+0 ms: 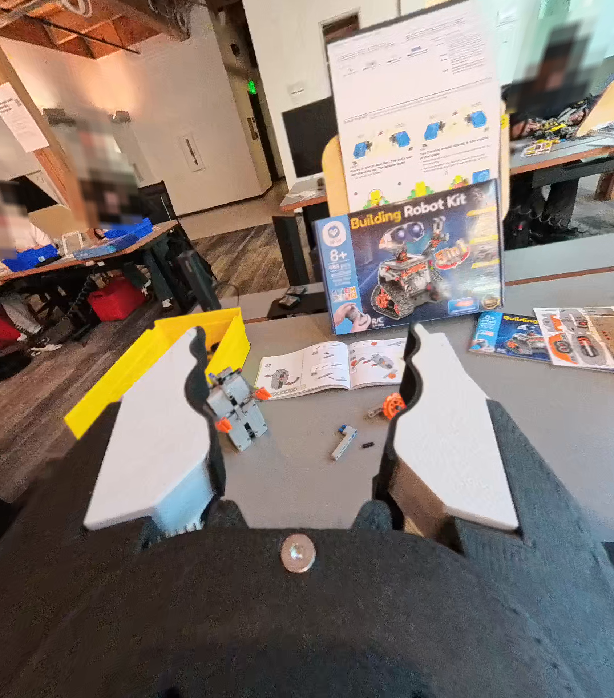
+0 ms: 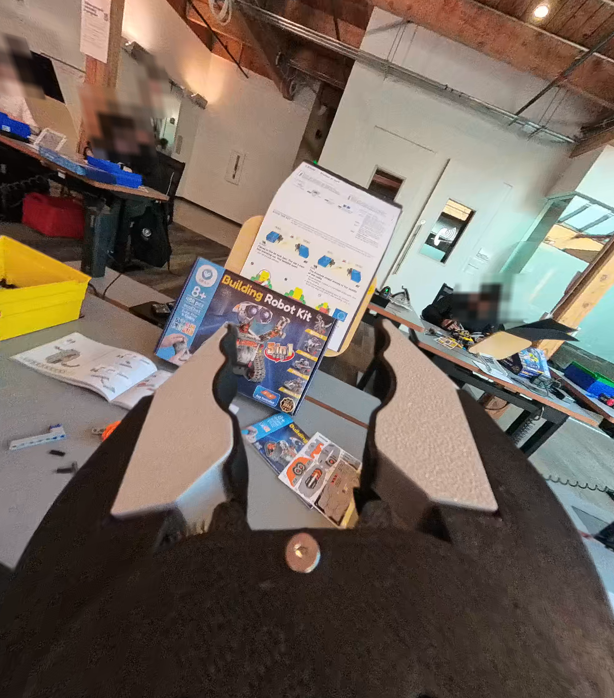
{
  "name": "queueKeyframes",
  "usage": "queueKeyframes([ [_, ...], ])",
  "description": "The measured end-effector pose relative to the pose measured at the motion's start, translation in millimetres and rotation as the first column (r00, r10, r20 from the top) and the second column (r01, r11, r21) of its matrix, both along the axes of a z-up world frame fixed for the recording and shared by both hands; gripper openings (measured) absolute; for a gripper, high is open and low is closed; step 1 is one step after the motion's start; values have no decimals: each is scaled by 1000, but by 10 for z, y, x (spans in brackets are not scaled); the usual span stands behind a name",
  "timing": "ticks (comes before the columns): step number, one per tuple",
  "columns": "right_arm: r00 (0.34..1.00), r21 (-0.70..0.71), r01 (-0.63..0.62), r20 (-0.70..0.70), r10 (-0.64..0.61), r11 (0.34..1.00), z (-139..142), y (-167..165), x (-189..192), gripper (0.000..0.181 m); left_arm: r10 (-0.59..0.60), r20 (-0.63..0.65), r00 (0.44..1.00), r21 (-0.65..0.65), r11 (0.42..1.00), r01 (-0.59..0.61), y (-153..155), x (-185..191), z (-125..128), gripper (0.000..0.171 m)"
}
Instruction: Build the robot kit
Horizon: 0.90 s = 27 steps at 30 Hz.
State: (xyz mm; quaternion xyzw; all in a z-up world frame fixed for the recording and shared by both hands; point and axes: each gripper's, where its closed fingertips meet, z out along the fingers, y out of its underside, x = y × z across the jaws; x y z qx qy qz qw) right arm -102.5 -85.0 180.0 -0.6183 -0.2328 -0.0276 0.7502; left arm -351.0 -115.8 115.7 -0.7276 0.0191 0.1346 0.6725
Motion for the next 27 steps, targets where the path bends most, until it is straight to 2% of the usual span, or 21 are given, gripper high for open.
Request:
queueKeyframes([
  [7, 997, -1, 36, 68, -36, 999, 41, 511, -477, 66, 180, 161, 970, -64, 983, -172, -210, -1088, -709, 103],
  [13, 995, -5, 23, 99, -22, 1000, -13, 815, -767, 66, 257, 186, 948, -69, 966, -249, -291, -1563, -833, 102],
  [20, 989, -81, 33, 148, -21, 996, -309, 1308, -946, 66, 362, 238, 901, -86, 932, -352, -502, -2132, -1164, 99],
  [22, 984, -111, 40, 175, -20, 993, -449, 1463, -1013, 66, 376, 242, 895, -73, 926, -370, -557, -2256, -1176, 98],
  [24, 978, -139, 49, 206, -20, 989, -604, 1624, -1084, 66, 342, 264, 902, -33, 938, -345, -486, -2319, -1080, 96],
  [25, 975, -157, 52, 221, -17, 986, -693, 1704, -1118, 67, 295, 285, 912, 3, 951, -309, -370, -2309, -946, 95],
  [27, 971, -220, 7, 233, 46, 975, -927, 1806, -1226, 72, 113, 306, 945, 93, 985, -148, 26, -2117, -500, 92],
])
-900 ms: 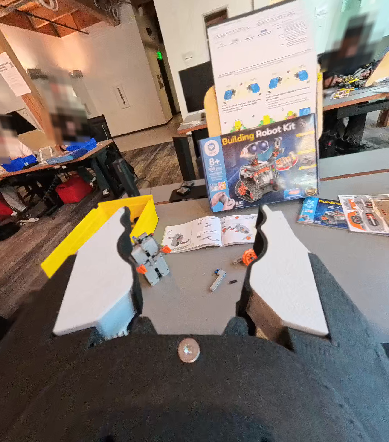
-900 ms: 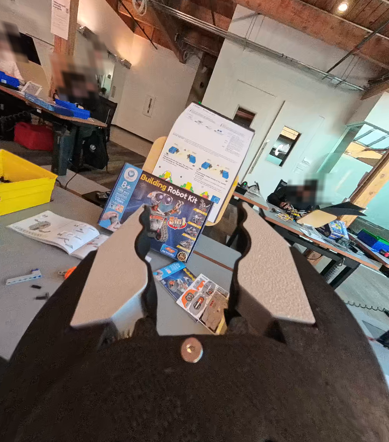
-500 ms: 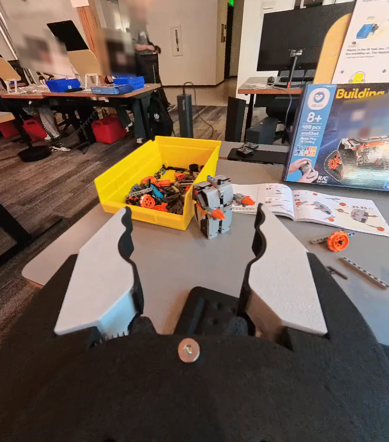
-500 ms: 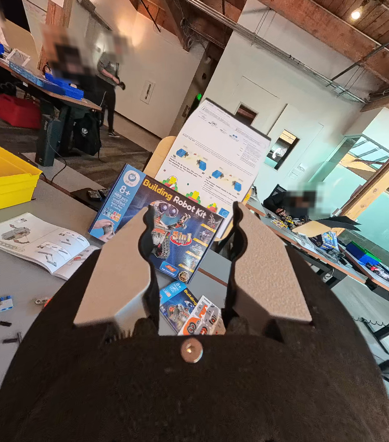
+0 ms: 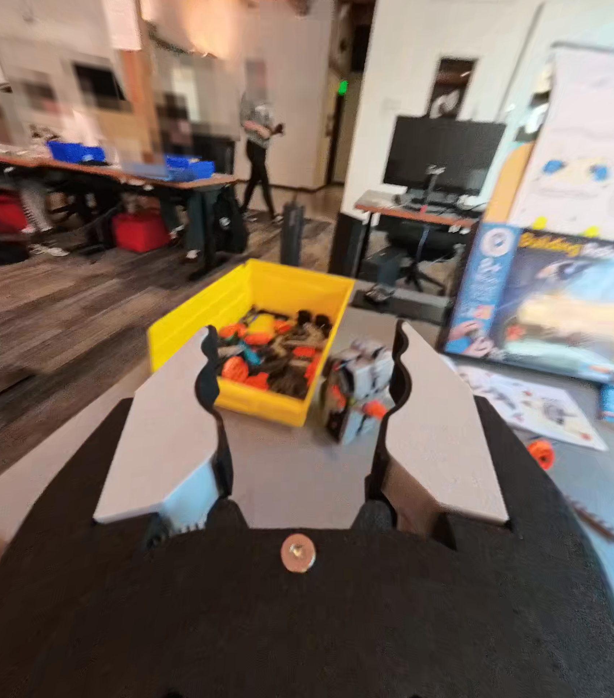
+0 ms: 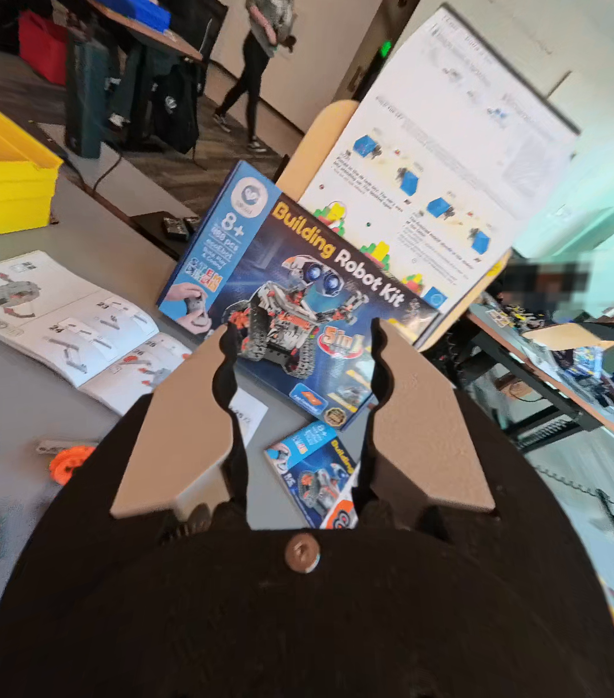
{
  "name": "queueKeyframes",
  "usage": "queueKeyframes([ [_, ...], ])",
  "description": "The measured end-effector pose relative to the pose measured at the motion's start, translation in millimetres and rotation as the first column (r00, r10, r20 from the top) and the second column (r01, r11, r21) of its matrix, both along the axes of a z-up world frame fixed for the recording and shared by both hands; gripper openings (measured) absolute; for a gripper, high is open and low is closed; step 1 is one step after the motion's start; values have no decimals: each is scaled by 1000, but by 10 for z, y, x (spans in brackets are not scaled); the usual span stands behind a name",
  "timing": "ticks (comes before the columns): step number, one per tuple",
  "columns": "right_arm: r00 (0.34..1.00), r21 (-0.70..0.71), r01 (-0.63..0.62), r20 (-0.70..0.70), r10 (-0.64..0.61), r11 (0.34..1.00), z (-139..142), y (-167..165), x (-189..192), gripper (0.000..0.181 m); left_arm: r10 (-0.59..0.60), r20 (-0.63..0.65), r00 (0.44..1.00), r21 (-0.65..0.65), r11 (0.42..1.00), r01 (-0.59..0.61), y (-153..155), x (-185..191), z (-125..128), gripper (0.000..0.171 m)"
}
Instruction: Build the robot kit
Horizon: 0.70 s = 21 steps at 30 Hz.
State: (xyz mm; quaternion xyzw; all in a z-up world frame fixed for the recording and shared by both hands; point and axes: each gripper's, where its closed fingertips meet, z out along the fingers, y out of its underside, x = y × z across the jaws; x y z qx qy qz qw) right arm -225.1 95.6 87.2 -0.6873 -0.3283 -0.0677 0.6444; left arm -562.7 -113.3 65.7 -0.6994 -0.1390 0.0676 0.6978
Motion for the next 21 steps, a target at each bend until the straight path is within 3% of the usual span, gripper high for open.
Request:
queueKeyframes([
  [2, 994, -101, -108, -47, 103, 989, -300, -31, -83, 76, -190, -85, 978, 87, 977, 197, 480, 396, 636, 88],
  [5, 949, -317, -296, -203, 240, 901, -762, -328, -51, 96, -441, -297, 847, 87, 870, 485, 1082, 1201, 1440, 76],
  [7, 883, -381, -442, -343, 320, 812, -873, -556, -87, 90, -593, -344, 728, -17, 779, 627, 1296, 1641, 1576, 70],
  [8, 854, -401, -502, -371, 365, 766, -915, -637, -125, 74, -645, -340, 685, -76, 744, 663, 1350, 1758, 1517, 70],
  [10, 820, -413, -566, -369, 437, 713, -991, -645, -219, 45, -724, -299, 622, -217, 686, 694, 1348, 1828, 1129, 57],
  [12, 773, -475, -631, -322, 546, 613, -1187, -652, -367, 7, -761, -180, 624, -339, 643, 686, 1210, 1725, 525, 52],
  [16, 694, -534, -696, -327, 641, 481, -1658, -592, -611, 0, -739, 27, 673, -486, 579, 655, 692, 1537, -684, 12],
  [19, 672, -503, -719, -326, 665, 480, -1990, -632, -622, 0, -667, 114, 736, -539, 581, 610, 452, 1470, -1359, 0],
  [21, 710, -509, -675, -251, 658, 534, -2146, -590, -519, 1, -640, 180, 747, -539, 571, 619, 435, 1543, -1631, 0],
])
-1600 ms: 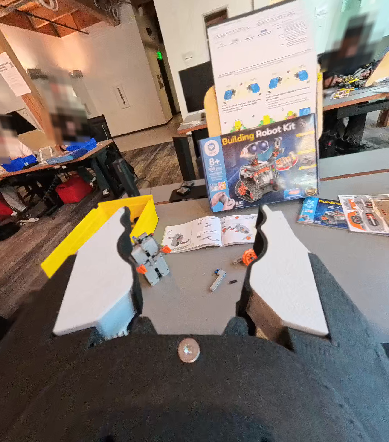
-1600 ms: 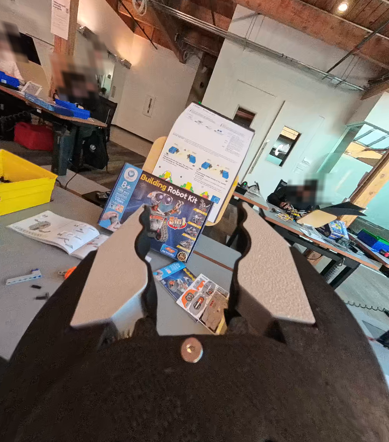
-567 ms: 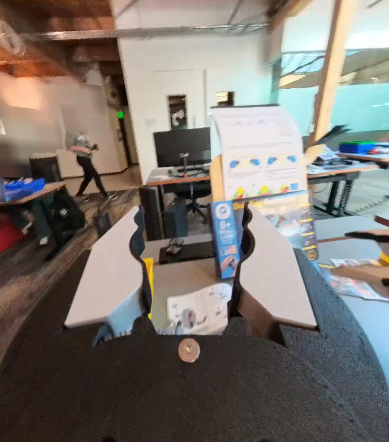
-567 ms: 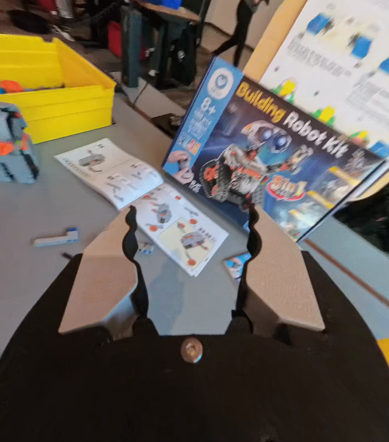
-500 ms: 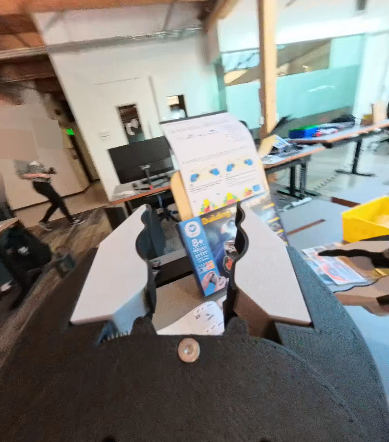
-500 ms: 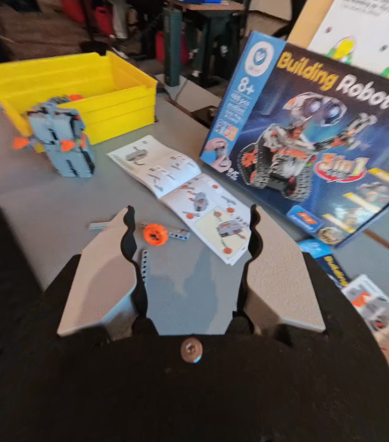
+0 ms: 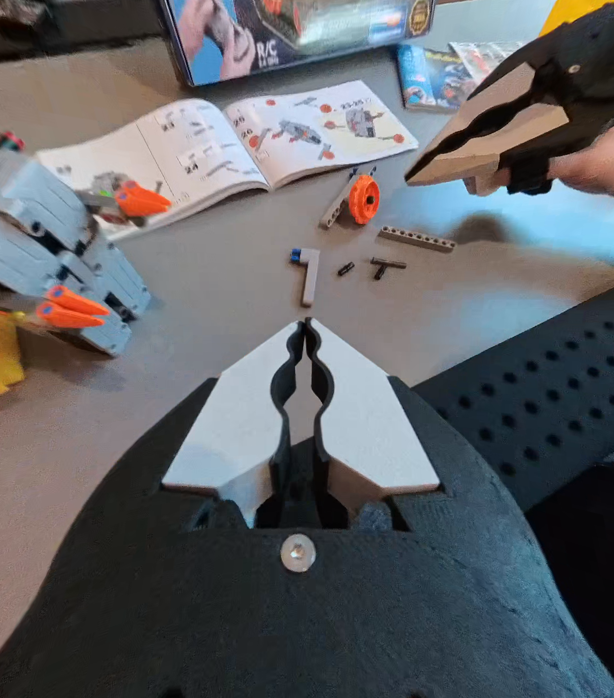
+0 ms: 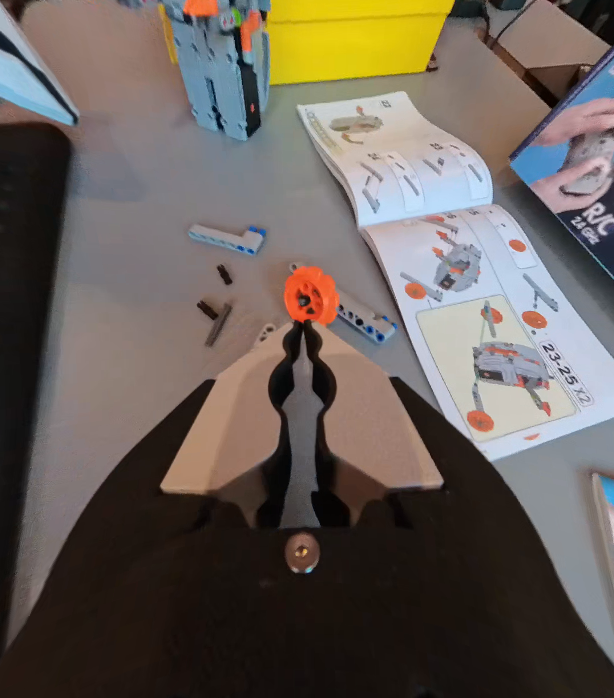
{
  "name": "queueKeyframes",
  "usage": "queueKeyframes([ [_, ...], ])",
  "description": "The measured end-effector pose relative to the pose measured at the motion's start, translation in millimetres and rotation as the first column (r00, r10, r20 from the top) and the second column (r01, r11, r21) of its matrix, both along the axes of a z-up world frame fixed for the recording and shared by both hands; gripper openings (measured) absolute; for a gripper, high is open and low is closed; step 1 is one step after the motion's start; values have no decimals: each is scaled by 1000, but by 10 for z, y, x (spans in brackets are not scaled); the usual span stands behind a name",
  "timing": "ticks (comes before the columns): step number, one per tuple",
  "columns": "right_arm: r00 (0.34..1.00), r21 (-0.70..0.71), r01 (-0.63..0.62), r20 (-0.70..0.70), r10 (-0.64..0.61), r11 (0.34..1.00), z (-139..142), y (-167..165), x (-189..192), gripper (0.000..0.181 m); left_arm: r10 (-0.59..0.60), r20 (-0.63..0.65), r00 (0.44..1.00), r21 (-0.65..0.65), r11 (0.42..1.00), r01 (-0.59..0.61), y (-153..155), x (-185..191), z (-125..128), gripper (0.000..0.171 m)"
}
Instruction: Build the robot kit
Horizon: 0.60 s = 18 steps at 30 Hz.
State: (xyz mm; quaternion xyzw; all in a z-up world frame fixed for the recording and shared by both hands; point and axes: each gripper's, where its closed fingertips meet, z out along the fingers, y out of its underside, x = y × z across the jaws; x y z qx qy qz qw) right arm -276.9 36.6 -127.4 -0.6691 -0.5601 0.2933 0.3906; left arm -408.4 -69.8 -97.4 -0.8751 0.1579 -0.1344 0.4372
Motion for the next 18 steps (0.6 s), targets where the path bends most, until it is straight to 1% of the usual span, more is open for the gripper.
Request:
queueKeyframes([
  [1, 999, 13, 32, 11, -32, 999, -33, 40, 50, 3, -16, 6, 1000, -28, 999, 16, 15, 72, -95, 0],
  [2, 999, -1, 45, 12, -45, 999, -46, 47, 75, 10, -42, -12, 999, -48, 998, 42, 46, 140, -166, 0],
  [3, 998, -21, 56, 14, -55, 998, -47, 53, 90, 18, -53, -61, 997, -52, 997, 50, 109, 164, -219, 6],
  [4, 997, -30, 70, 16, -69, 997, -39, 68, 100, 23, -36, -141, 989, -40, 999, 30, 206, 127, -261, 17],
  [5, 997, -29, 77, 15, -77, 997, -25, 79, 103, 25, 5, -232, 973, -16, 1000, -9, 318, 46, -293, 38],
  [6, 996, -22, 83, 18, -83, 996, -15, 86, 109, 26, 38, -310, 950, 1, 999, -40, 408, -31, -324, 51],
  [7, 995, -15, 94, 32, -94, 995, -17, 94, 124, 26, 45, -358, 933, -8, 999, -52, 455, -68, -380, 52],
  [8, 993, -11, 106, 55, -106, 994, -27, 96, 146, 26, 27, -369, 929, -39, 998, -45, 468, -46, -453, 51],
  [11, 991, -28, 100, 94, -97, 995, -47, -3, 185, 25, -53, -323, 945, -101, 995, 21, 439, 143, -595, 39],
  [14, 991, -74, 101, 97, -94, 992, -89, -139, 202, 27, -65, -311, 948, -115, 993, 30, 427, 204, -663, 35],
  [16, 990, -97, 100, 107, -90, 990, -117, -222, 191, 31, -74, -271, 960, -133, 990, 38, 429, 257, -687, 33],
  [18, 990, -96, 97, 116, -86, 991, -117, -269, 146, 36, -72, -275, 959, -137, 990, 35, 461, 249, -690, 29],
])
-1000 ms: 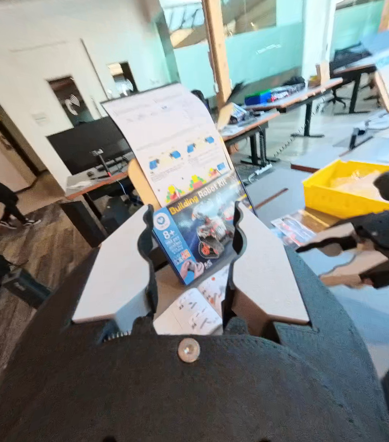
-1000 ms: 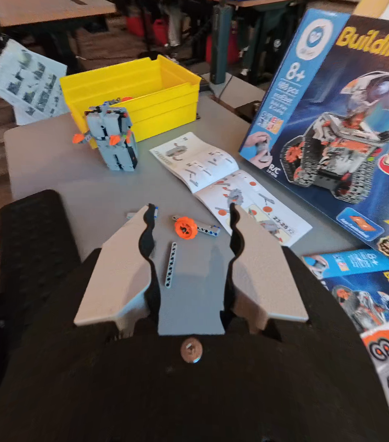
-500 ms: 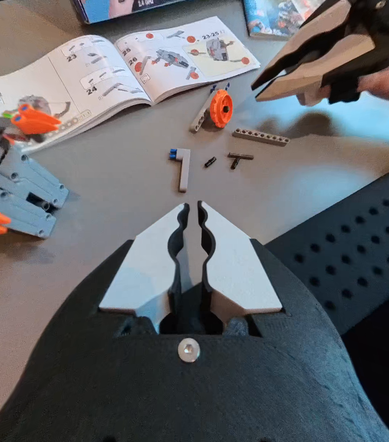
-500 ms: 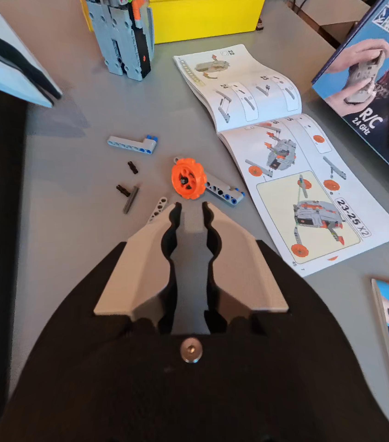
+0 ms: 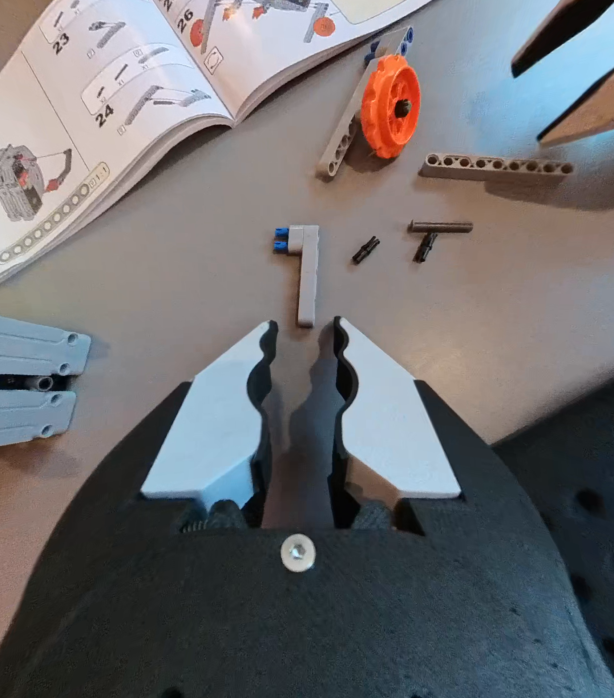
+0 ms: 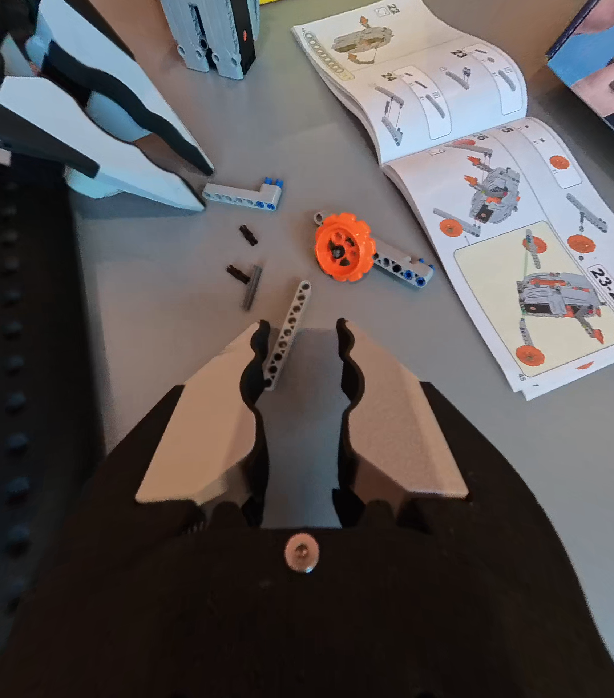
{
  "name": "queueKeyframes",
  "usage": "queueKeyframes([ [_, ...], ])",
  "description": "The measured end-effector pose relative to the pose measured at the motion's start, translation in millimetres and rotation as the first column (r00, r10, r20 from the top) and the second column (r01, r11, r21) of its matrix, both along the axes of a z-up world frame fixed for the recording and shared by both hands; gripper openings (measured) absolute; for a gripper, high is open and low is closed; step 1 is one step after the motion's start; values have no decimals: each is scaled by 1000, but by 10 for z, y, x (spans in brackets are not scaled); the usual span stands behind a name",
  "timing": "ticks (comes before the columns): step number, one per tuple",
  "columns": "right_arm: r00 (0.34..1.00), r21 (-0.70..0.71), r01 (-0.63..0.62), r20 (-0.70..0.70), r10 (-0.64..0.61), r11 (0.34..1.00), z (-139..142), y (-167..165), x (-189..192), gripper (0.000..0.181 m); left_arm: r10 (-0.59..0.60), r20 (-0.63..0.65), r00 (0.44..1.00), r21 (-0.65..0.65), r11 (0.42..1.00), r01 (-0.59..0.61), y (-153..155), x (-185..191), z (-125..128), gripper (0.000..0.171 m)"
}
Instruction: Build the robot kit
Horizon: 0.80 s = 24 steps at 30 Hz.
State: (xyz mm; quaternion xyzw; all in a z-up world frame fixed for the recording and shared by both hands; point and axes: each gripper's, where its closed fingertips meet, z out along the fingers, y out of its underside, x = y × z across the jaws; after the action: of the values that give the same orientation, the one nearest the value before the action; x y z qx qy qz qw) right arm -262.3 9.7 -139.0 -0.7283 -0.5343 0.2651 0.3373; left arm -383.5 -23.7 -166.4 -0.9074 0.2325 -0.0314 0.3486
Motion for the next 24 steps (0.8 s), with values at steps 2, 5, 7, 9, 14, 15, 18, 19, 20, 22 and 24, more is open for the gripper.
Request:
queueKeyframes([
  [2, 1000, 8, 9, 6, -9, 1000, 6, -23, -41, 41, 1, -37, 999, 12, 1000, 0, 40, -34, -1, 20],
  [5, 999, 7, 19, 28, -19, 1000, -26, -65, -64, 41, -9, -46, 999, 14, 1000, 10, 60, -20, -10, 7],
  [7, 998, 21, 3, 68, -5, 1000, -73, -97, -53, 38, -7, -33, 999, 6, 1000, 7, 58, -23, -11, 7],
  [9, 994, 59, -9, 106, 3, 998, -114, -93, -34, 30, 7, -8, 1000, -10, 1000, -8, 47, -41, -11, 7],
  [14, 990, 36, -31, 137, 26, 999, -221, -141, -57, 28, 102, 13, 995, -19, 995, -102, 18, -88, -7, 6],
  [15, 989, 39, -30, 147, 24, 999, -245, -138, -54, 28, 110, -12, 994, -2, 994, -110, 22, -93, -5, 6],
  [18, 988, 51, -19, 151, 11, 999, -248, -117, -47, 29, 130, -95, 987, 38, 991, -127, 39, -108, 5, 7],
  [19, 988, 49, -11, 151, 3, 999, -249, -109, -41, 29, 138, -108, 985, 45, 990, -134, 45, -109, 7, 7],
  [20, 989, 38, 0, 149, -6, 999, -252, -103, -34, 29, 142, -117, 983, 50, 989, -137, 51, -108, 8, 7],
  [22, 989, 15, 27, 145, -29, 1000, -260, -74, -18, 29, 148, -126, 981, 57, 988, -142, 61, -110, 12, 8],
  [24, 988, -2, 43, 147, -42, 999, -264, -52, -3, 27, 152, -126, 980, 57, 988, -145, 68, -113, 14, 8],
])
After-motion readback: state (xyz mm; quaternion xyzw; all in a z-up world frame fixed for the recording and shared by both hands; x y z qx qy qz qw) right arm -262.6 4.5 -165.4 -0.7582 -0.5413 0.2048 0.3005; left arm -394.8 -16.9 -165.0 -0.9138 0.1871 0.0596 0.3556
